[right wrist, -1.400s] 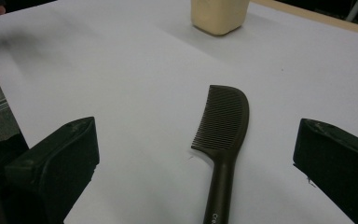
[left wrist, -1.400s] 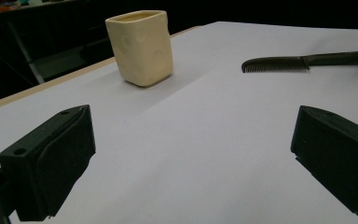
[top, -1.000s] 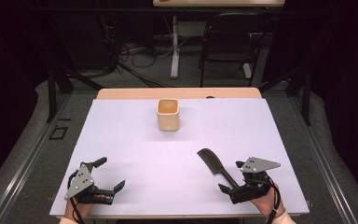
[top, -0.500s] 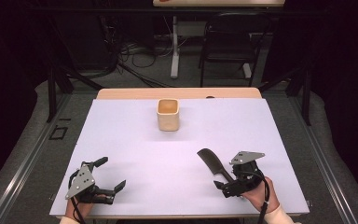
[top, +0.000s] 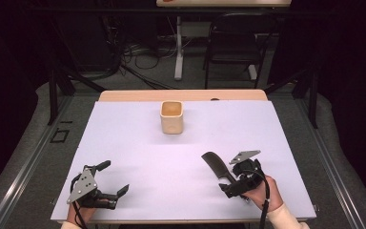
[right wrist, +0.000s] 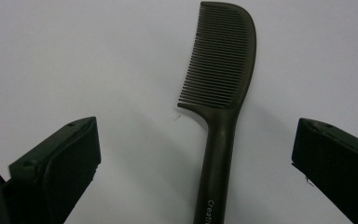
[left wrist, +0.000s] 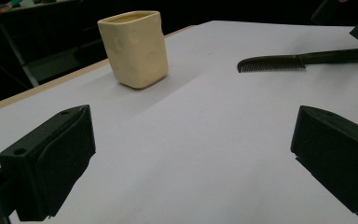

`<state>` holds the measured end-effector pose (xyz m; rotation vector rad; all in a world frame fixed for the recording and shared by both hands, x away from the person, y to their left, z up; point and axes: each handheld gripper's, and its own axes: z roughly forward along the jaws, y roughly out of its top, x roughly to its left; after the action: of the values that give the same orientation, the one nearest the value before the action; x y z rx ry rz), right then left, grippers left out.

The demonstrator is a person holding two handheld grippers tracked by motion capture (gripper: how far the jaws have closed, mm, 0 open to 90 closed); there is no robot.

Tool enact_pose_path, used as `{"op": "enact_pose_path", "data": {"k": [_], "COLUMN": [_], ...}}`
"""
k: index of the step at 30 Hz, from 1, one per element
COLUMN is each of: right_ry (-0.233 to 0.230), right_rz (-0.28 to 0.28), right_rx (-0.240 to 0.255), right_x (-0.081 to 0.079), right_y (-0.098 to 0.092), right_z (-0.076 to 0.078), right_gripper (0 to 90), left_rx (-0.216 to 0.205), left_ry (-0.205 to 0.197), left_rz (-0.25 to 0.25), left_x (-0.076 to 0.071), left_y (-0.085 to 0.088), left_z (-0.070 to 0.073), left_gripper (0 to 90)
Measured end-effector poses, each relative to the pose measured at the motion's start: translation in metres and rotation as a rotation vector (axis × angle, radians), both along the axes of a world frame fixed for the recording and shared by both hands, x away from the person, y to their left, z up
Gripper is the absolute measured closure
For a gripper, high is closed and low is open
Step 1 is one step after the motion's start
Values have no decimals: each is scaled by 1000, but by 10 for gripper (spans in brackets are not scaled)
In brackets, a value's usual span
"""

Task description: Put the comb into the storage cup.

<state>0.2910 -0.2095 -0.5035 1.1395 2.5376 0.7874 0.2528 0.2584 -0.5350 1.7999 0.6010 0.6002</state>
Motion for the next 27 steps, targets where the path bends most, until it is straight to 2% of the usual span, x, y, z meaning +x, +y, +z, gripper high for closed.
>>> {"op": "enact_pose_path", "data": {"k": [3, 6, 11, 15, 20, 23, 27], "right_ry": [30, 44, 67, 69, 99, 135, 153], "right_rz": [-6, -4, -2, -13, -1, 3, 9], "right_rx": [-27, -50, -108, -154, -194, -221, -238], "right_x": [3, 6, 10, 13, 19, 23, 28], "right_y": [2, 4, 8, 12, 15, 17, 20], "right_z": [-2, -4, -6, -4, -3, -5, -8], "right_gripper": [11, 52, 268, 365, 465, 501, 539], "left_rx": [-5, -3, -19, -14, -16, -14, -19], "left_ry": [4, 4, 11, 10, 10, 12, 9], "left_rz": [-1, -1, -4, -6, -6, -8, -16], "left_x": [0, 0, 1, 1, 1, 1, 1], "left_y": [0, 0, 0, 0, 0, 0, 0], "left_z": [0, 0, 0, 0, 0, 0, 0], "left_gripper": [0, 0, 0, 0, 0, 0, 0]}}
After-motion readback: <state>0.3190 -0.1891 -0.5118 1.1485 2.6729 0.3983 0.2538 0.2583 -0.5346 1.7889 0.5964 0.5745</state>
